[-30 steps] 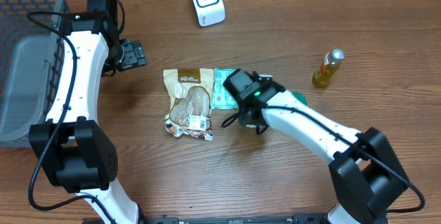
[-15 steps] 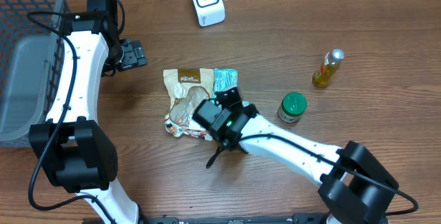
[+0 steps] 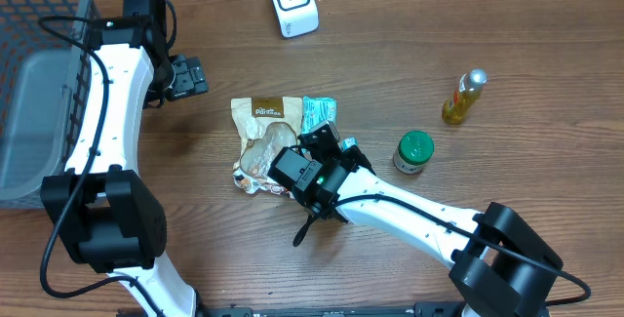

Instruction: Scan the item barcode

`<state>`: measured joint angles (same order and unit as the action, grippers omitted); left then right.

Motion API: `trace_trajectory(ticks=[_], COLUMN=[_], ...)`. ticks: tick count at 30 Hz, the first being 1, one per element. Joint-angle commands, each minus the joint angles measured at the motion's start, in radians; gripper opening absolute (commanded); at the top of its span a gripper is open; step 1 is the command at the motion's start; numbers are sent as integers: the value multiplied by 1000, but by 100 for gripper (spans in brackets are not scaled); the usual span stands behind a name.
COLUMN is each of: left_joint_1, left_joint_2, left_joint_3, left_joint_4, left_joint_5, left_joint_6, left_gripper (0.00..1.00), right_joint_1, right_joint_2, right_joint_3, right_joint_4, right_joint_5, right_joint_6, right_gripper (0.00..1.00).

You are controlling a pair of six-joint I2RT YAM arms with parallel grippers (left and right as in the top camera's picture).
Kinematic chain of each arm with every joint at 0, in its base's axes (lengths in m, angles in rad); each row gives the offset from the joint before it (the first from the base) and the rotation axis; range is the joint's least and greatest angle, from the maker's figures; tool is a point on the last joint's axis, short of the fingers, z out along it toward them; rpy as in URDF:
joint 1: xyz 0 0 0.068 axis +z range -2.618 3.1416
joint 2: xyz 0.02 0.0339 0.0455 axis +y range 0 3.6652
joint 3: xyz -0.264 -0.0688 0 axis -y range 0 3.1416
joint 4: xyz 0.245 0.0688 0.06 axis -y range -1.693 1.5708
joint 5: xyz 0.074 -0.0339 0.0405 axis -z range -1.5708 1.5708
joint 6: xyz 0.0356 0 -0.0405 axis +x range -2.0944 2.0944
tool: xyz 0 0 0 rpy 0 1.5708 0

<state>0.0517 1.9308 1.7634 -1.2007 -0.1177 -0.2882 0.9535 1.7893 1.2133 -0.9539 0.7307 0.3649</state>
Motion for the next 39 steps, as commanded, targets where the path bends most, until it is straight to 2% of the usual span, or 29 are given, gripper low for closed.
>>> trace_trajectory(ticks=[1, 25, 30, 39], left_joint_1=[-13, -13, -13, -13], left_joint_2=[-16, -16, -16, -16], left_joint_3=[16, 16, 16, 16], left_joint_4=[1, 1, 1, 1], left_joint_5=[-13, -13, -13, -13], left_joint_6=[4, 4, 4, 4], left_gripper=[100, 100, 100, 99], right_joint_1=[1, 1, 1, 1], right_joint_2=[9, 20, 20, 19], right_joint_3=[-24, -104, -103, -103], right_joint_4=[19, 98, 121, 135], right_joint_5=[37, 24, -39, -82], right_joint_6=[-7, 2, 4, 4], right_gripper=[4, 4, 4, 14])
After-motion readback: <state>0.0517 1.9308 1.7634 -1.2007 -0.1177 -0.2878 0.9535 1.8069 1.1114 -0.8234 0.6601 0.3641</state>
